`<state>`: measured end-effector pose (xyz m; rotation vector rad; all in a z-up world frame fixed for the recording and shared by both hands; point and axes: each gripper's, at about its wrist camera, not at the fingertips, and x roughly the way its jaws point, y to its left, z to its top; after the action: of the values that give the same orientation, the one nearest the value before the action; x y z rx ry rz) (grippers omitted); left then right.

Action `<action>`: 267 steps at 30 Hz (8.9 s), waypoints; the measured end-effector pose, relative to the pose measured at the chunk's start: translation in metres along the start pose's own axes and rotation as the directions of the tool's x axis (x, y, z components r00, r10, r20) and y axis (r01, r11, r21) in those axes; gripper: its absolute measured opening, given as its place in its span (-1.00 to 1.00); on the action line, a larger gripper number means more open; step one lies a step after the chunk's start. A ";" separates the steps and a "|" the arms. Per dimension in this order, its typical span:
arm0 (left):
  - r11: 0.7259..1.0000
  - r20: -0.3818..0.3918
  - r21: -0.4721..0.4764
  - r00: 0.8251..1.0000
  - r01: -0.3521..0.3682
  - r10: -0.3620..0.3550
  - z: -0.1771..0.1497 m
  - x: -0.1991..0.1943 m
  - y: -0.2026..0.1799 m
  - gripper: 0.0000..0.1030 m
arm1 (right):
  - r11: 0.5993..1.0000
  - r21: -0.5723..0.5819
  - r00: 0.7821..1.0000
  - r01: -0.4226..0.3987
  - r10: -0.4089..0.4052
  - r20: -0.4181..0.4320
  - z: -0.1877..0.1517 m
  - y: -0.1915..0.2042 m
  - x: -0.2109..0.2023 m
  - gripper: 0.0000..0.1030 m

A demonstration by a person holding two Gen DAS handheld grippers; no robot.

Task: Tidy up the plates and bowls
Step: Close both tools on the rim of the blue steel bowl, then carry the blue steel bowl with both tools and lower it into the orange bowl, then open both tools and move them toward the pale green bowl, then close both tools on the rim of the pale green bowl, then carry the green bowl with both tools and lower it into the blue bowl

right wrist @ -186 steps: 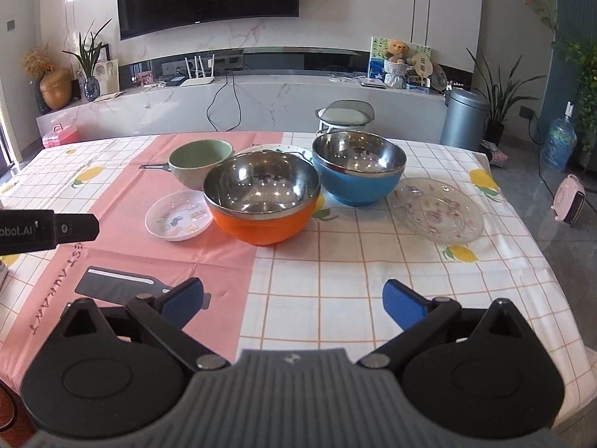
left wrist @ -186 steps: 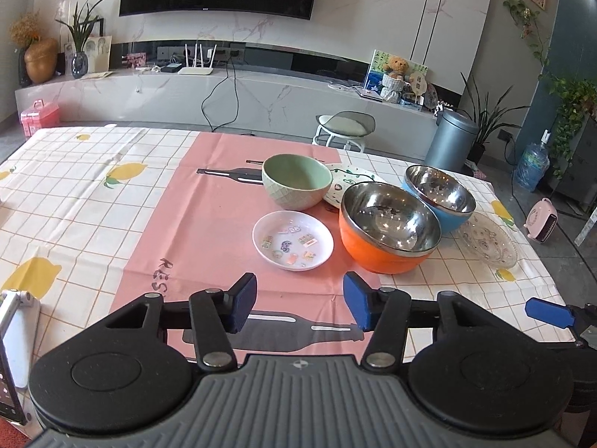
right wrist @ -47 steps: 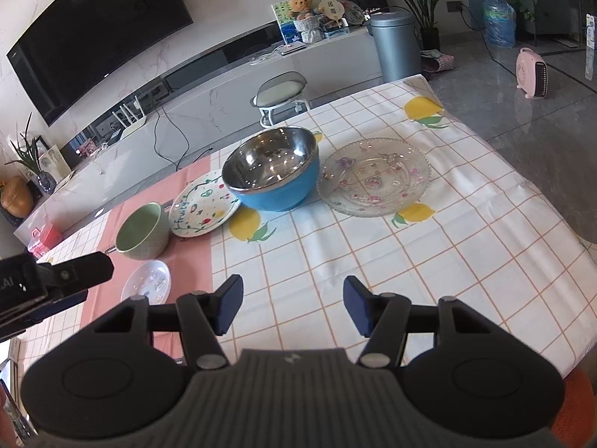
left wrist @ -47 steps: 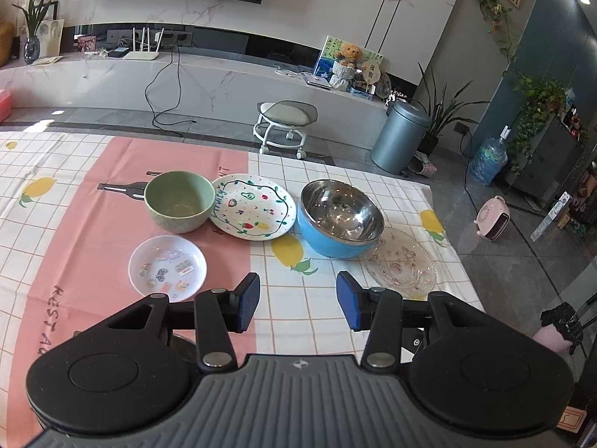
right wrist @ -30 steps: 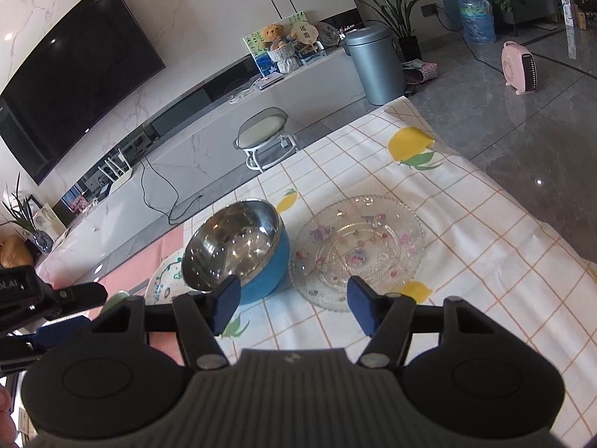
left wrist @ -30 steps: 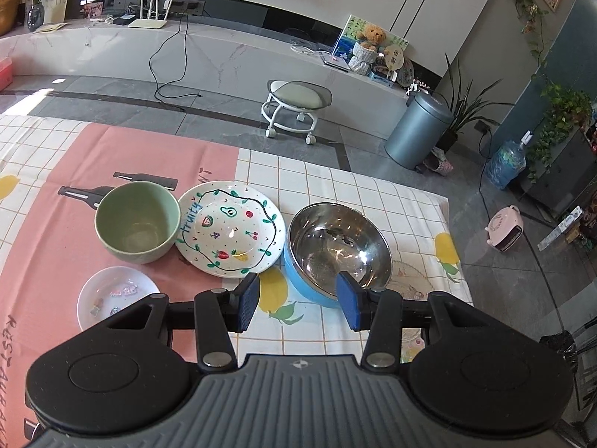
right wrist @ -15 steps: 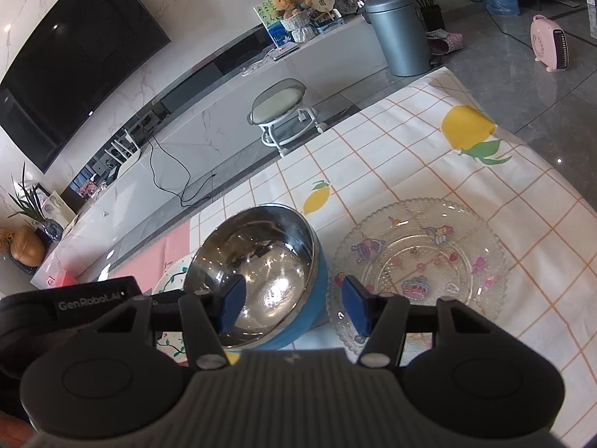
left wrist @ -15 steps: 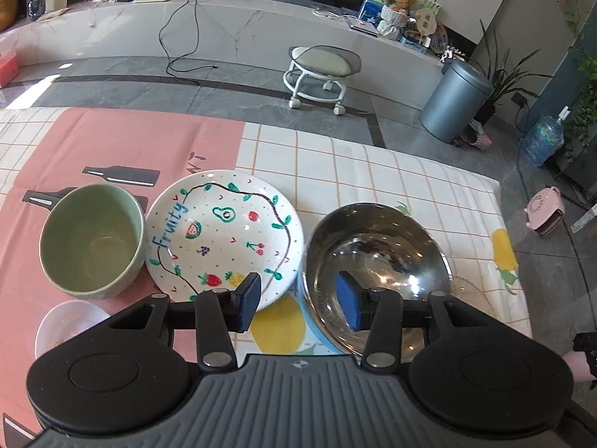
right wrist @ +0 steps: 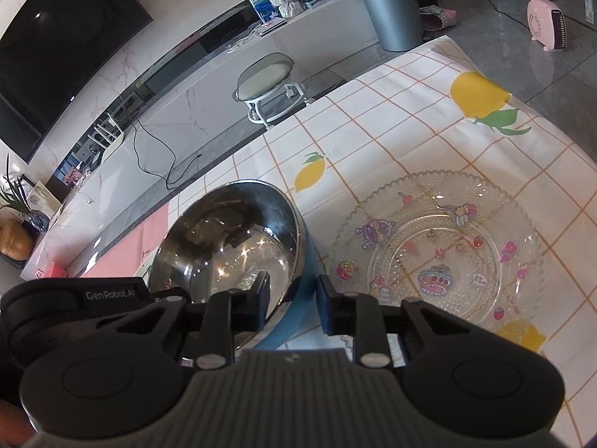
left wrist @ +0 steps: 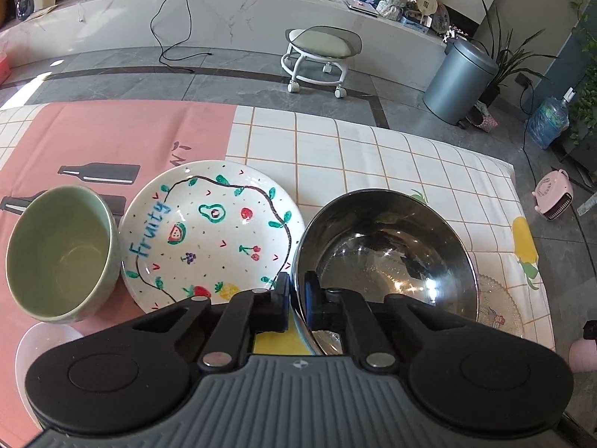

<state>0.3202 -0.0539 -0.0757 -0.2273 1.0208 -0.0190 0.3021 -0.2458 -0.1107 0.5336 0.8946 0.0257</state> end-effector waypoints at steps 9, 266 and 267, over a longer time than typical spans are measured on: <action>0.999 0.012 0.034 1.000 -0.021 0.021 -0.009 -0.039 -0.007 -0.84 | 0.999 0.035 1.000 -0.020 0.020 -0.016 -0.007 -0.005 -0.023 -0.60; 0.998 0.071 -0.050 0.997 0.028 -0.024 -0.156 -0.209 0.176 -0.55 | 0.881 -0.457 0.984 -0.122 0.048 -0.171 -0.191 0.140 -0.158 -0.83; 0.998 0.073 -0.052 0.997 0.037 -0.033 -0.155 -0.210 0.175 -0.52 | 0.886 -0.446 0.985 -0.128 0.060 -0.164 -0.188 0.139 -0.161 -0.80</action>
<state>0.0628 0.1147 -0.0109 -0.2921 0.9463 -0.0152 0.0865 -0.0823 -0.0242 0.1329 0.9665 0.3612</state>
